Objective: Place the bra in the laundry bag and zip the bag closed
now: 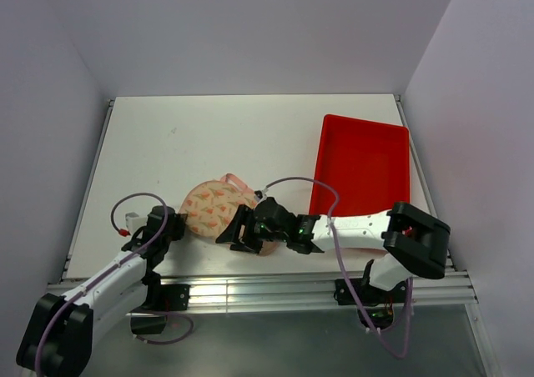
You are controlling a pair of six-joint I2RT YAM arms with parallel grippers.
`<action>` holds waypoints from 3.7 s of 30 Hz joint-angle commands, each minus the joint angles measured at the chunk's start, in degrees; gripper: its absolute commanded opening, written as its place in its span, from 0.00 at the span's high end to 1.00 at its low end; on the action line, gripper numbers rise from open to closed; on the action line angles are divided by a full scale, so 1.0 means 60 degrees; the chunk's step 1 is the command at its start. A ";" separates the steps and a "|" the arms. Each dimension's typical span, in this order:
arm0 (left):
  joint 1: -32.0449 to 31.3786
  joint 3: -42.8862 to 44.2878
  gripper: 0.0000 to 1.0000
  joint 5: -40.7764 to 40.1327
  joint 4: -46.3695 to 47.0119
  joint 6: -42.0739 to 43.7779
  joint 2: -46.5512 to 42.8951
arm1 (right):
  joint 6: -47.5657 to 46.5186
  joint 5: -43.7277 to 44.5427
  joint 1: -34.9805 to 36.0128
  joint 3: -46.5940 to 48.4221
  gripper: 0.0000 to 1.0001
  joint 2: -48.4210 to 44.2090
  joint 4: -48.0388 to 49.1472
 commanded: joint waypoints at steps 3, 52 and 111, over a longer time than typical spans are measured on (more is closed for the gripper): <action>-0.0030 -0.0025 1.00 0.0154 0.0446 0.0237 -0.0021 | 0.1267 0.0624 0.0220 0.0135 0.32 0.0873 0.1037; -0.0045 0.3036 0.21 -0.0930 -0.1971 0.6404 0.0110 | -0.7931 0.2441 -0.2739 0.9217 0.33 0.5811 -0.8793; -0.0045 0.3432 1.00 0.2042 0.1090 0.6493 0.4622 | -0.0858 0.2237 -0.0982 -0.0333 0.23 0.3012 0.4316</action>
